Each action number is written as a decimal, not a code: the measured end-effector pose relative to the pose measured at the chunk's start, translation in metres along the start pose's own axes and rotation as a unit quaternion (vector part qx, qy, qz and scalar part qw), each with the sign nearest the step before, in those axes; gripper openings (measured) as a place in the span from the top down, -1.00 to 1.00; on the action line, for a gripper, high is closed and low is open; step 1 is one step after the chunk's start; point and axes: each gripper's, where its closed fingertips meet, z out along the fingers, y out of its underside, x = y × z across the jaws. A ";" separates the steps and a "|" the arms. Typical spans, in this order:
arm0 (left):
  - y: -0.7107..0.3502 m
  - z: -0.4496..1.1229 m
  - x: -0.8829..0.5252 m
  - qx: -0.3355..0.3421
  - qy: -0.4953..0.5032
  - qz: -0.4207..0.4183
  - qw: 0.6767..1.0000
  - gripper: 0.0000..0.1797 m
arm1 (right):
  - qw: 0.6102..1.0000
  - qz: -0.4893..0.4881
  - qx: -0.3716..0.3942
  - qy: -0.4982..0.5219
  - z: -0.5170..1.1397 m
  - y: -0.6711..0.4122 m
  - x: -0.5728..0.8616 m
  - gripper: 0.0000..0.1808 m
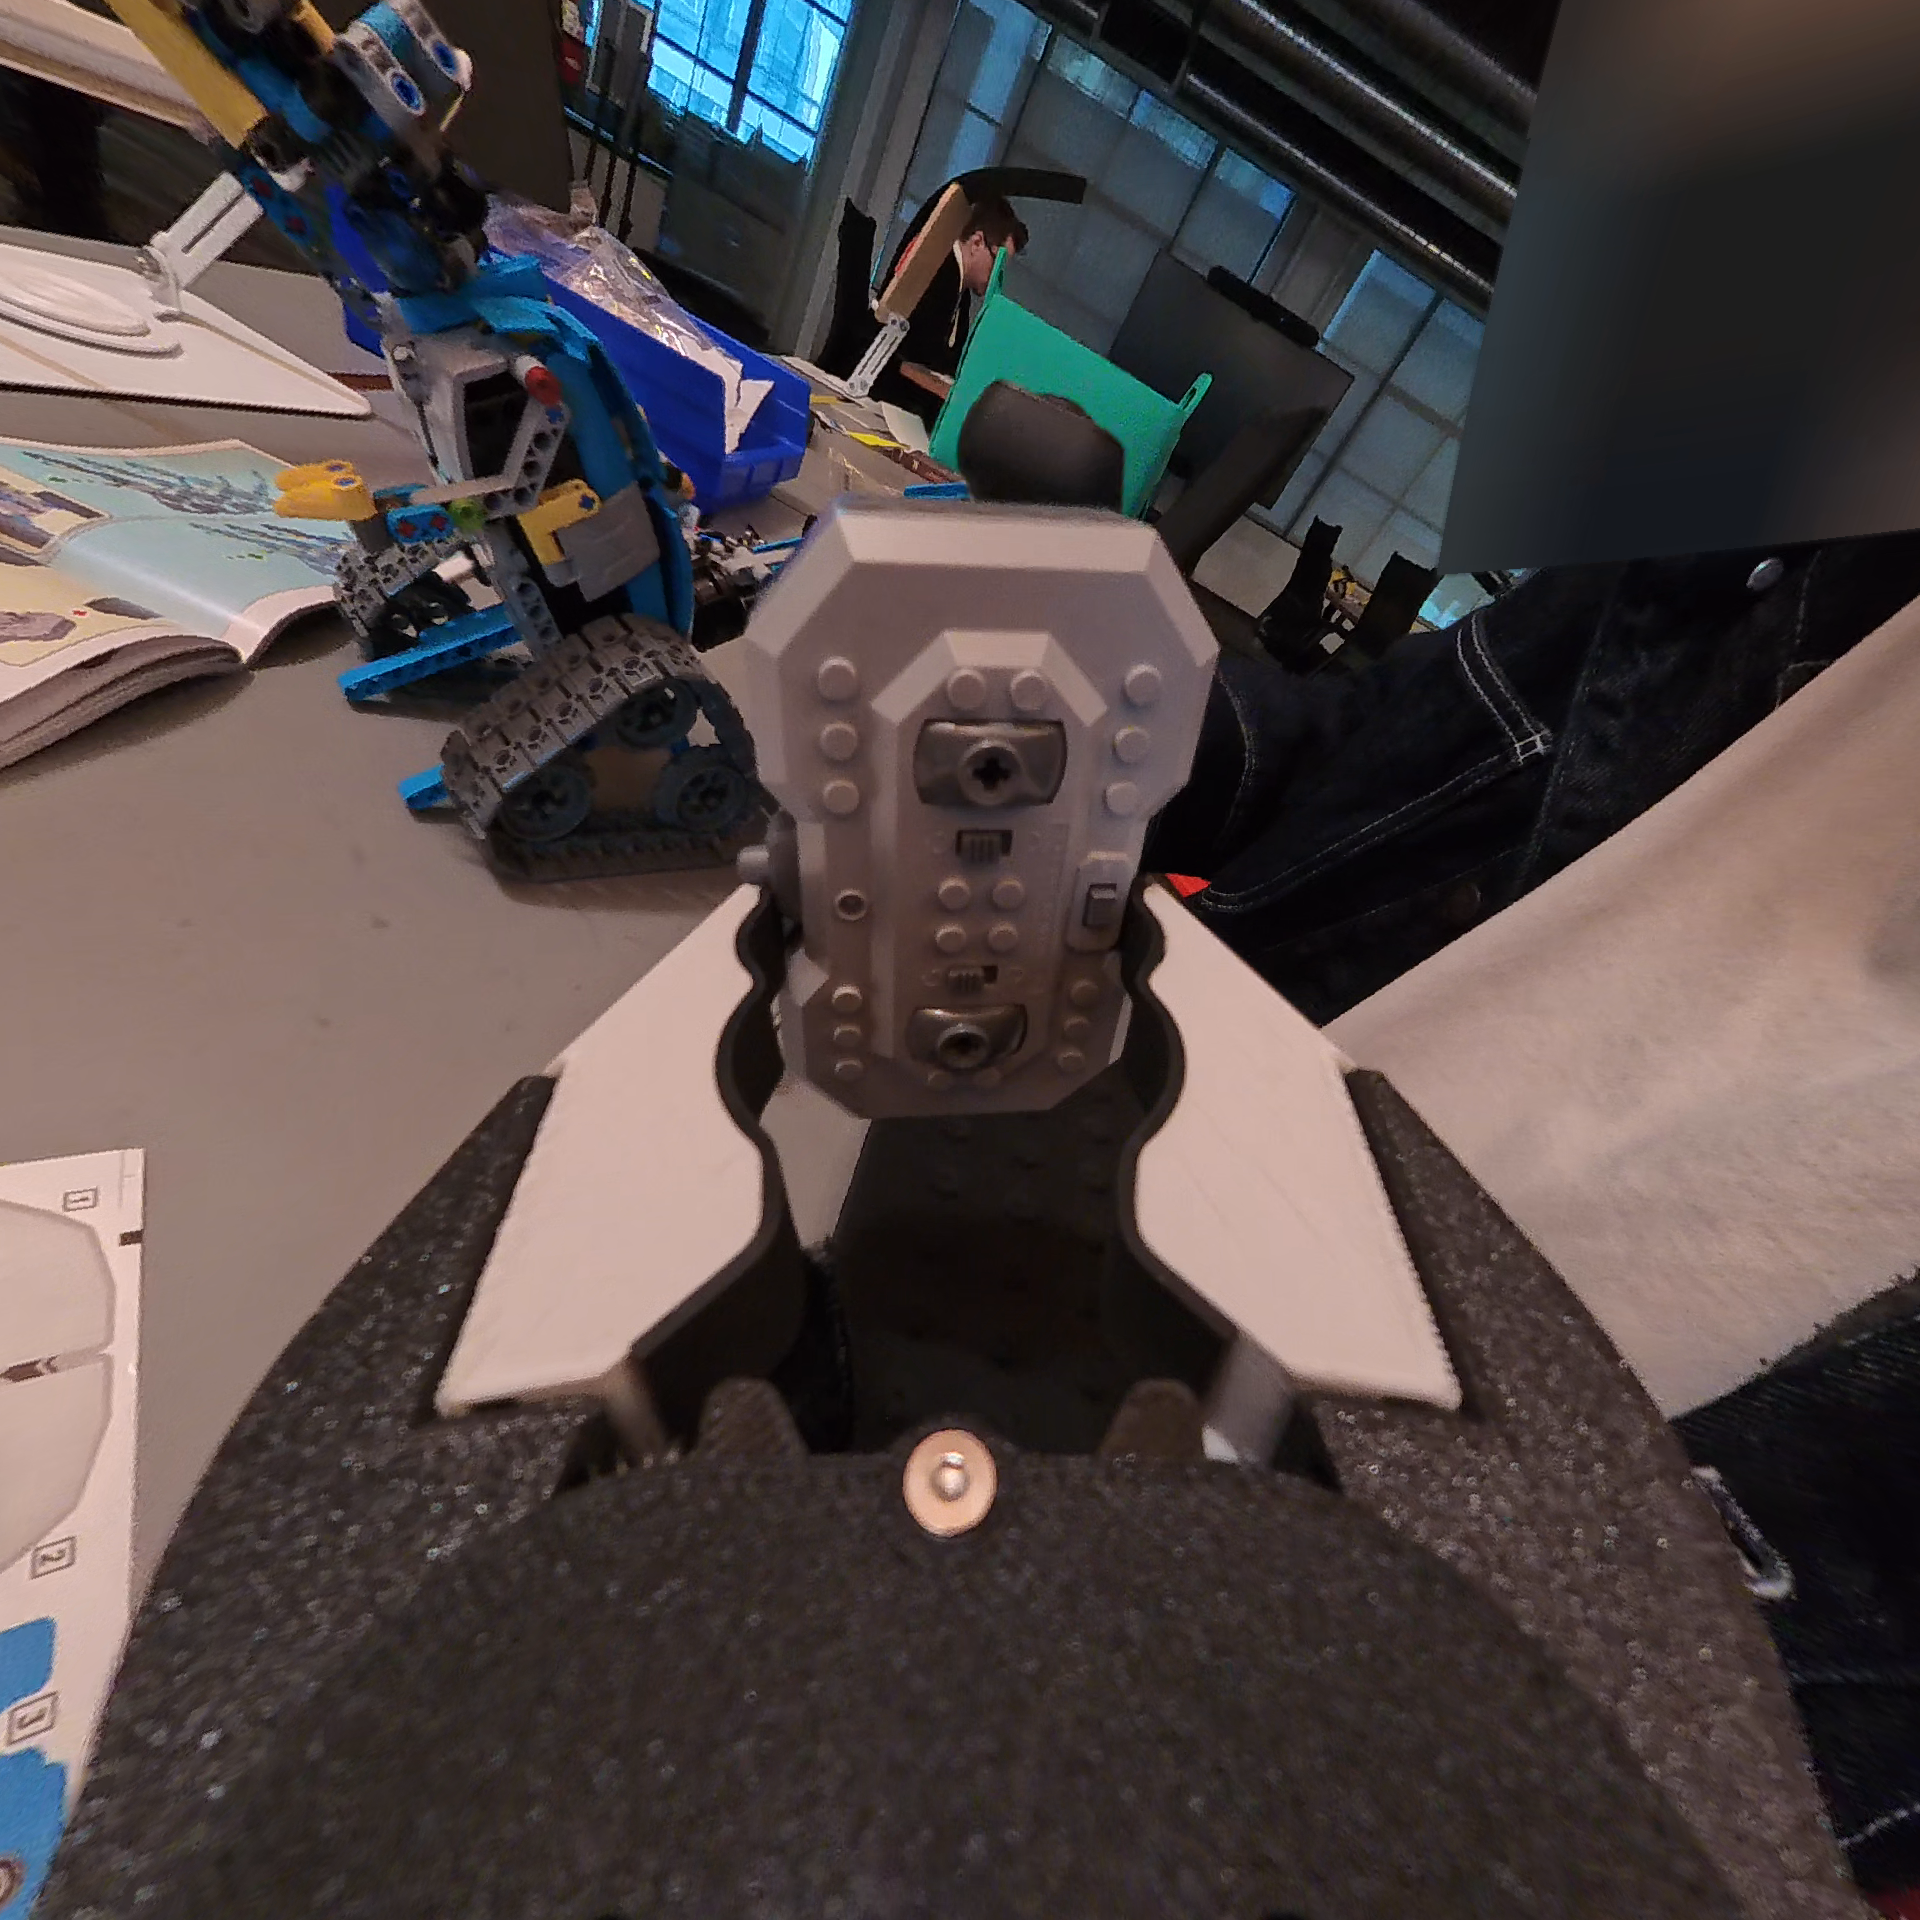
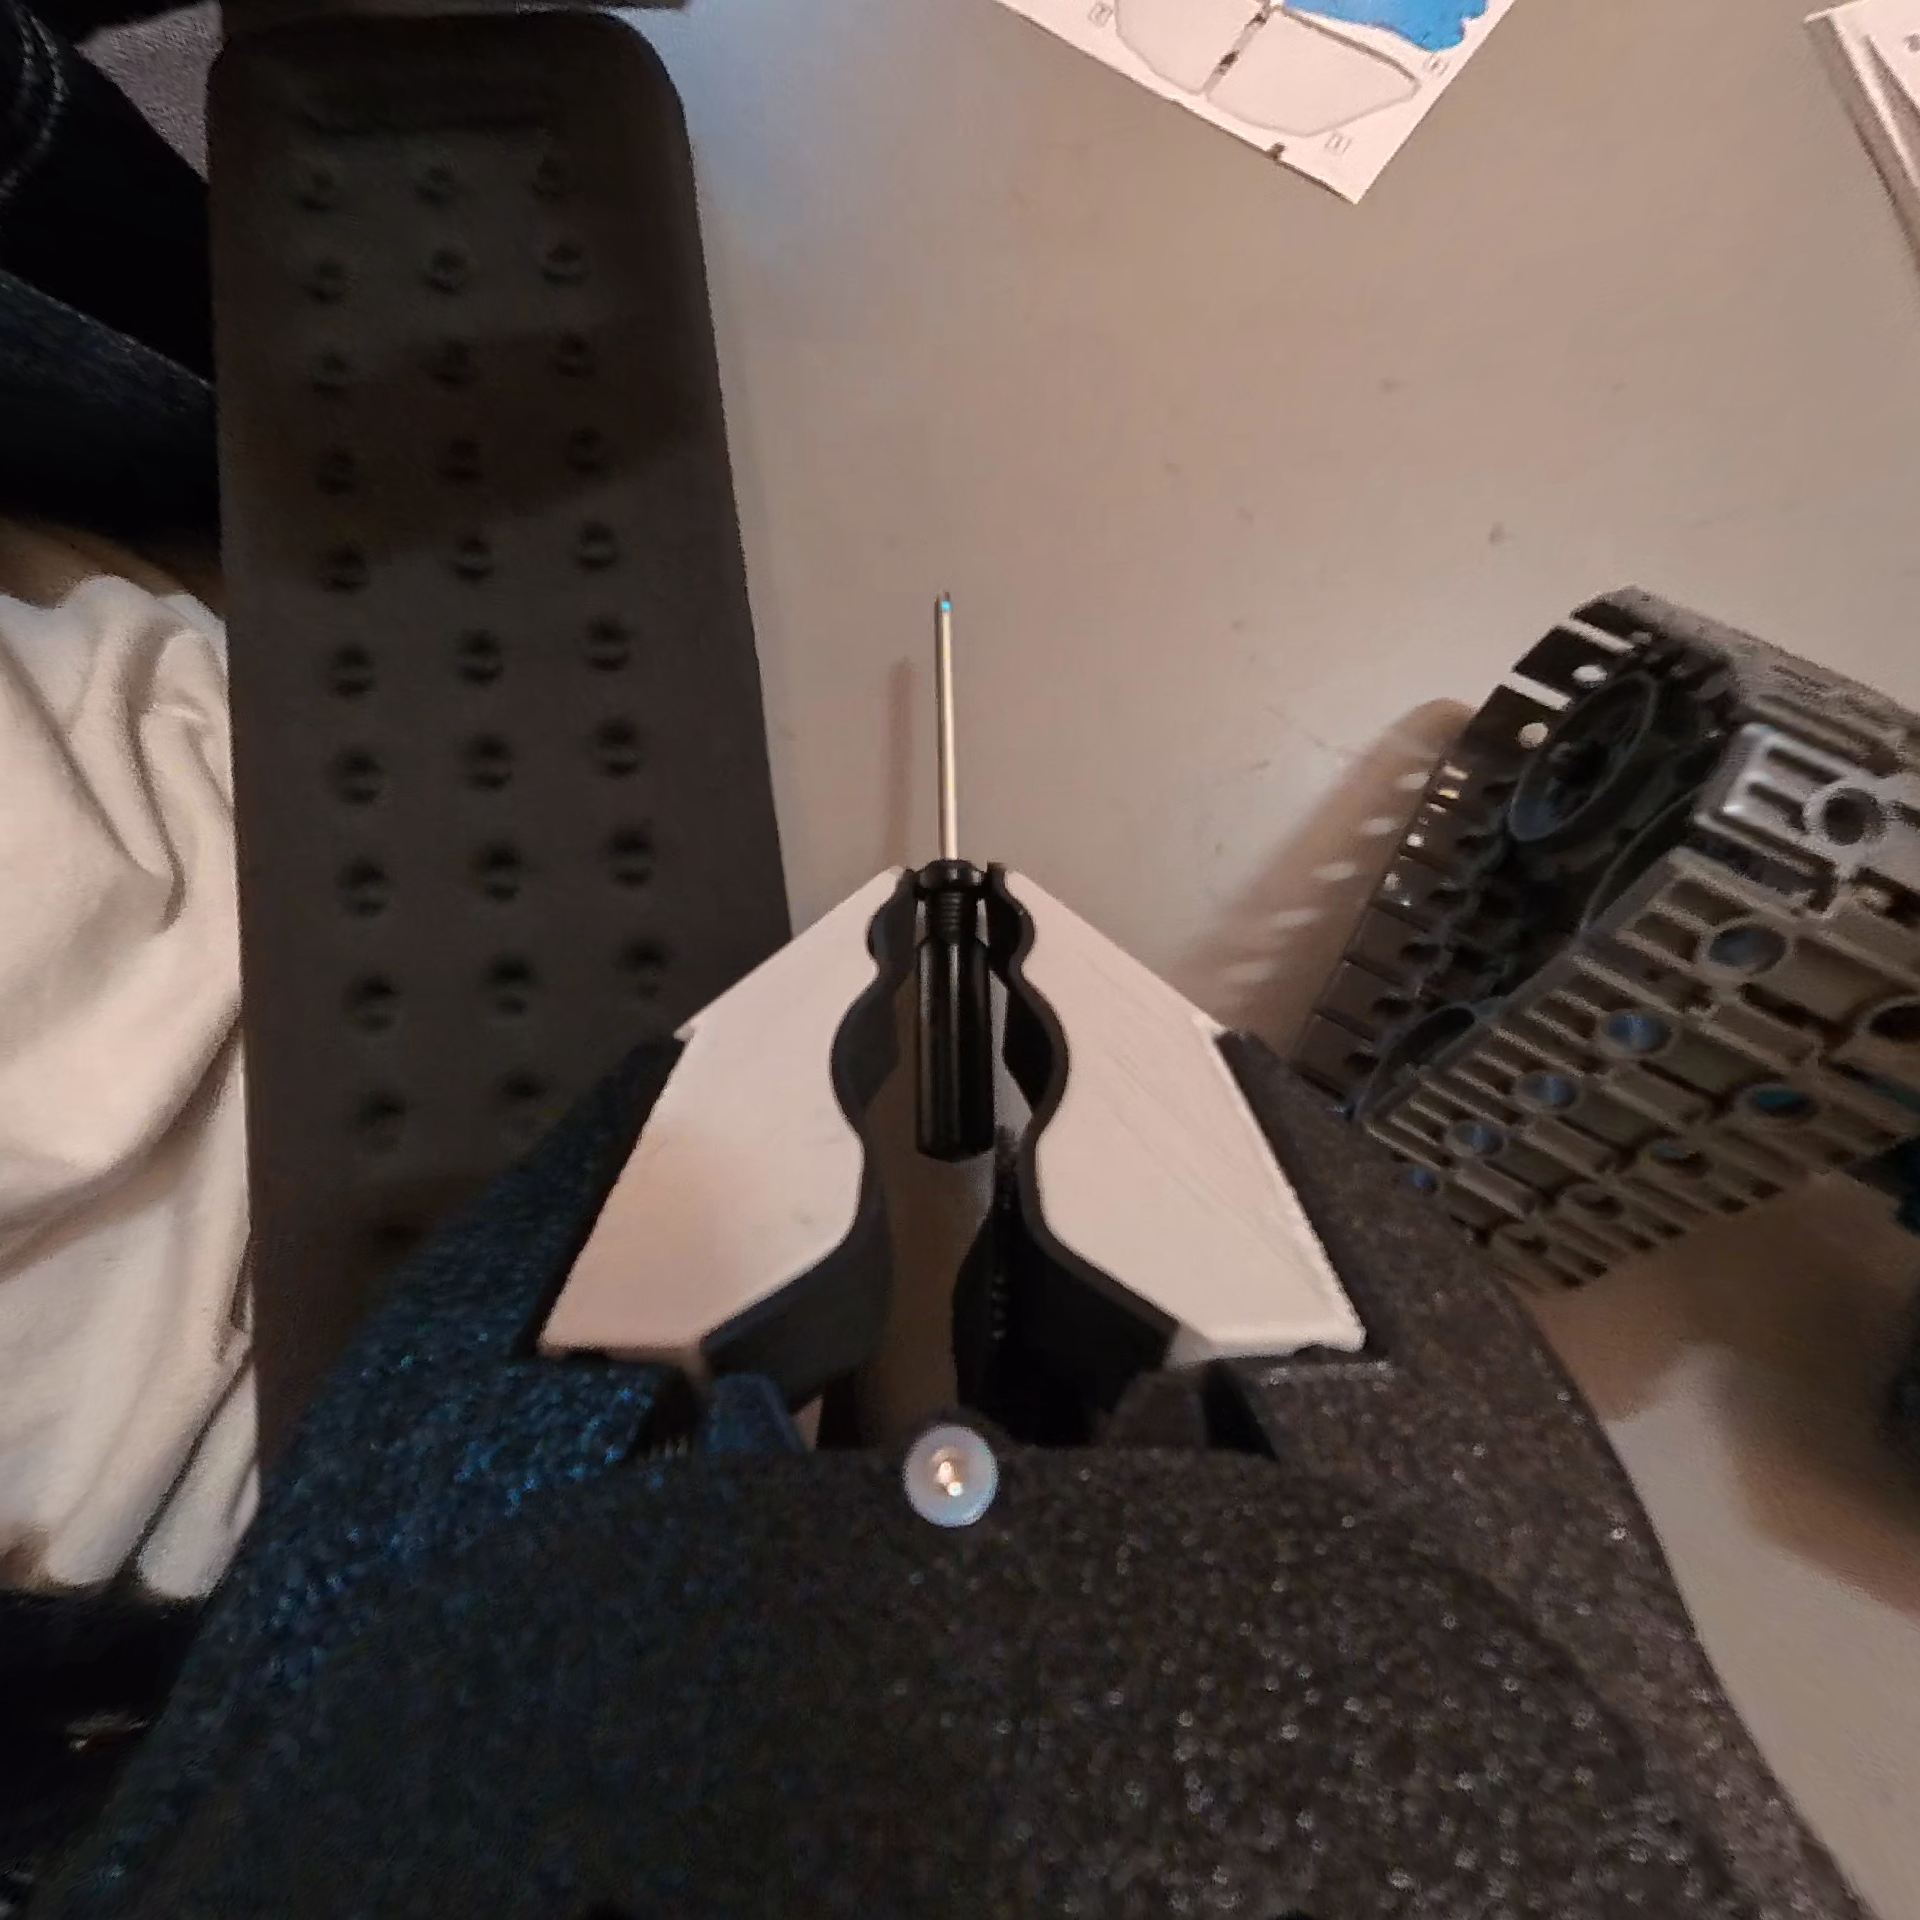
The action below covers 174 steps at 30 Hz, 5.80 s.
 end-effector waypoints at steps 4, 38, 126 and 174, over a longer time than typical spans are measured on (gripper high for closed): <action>0.008 0.002 -0.008 -0.016 -0.027 0.018 0.999 0.29 | 1.000 -0.027 0.004 0.007 0.008 0.008 0.001 0.87; 0.096 0.020 -0.077 -0.622 -0.118 0.129 0.763 0.28 | 0.964 0.115 0.204 0.128 -0.079 0.004 -0.005 0.86; 0.009 0.066 -0.015 -0.195 -0.227 0.513 0.804 0.99 | 0.931 0.096 0.347 -0.054 -0.080 -0.088 -0.030 0.83; -0.066 0.022 -0.005 0.189 0.127 -0.162 0.960 0.22 | 0.857 0.161 0.487 -0.050 -0.136 -0.098 0.011 0.88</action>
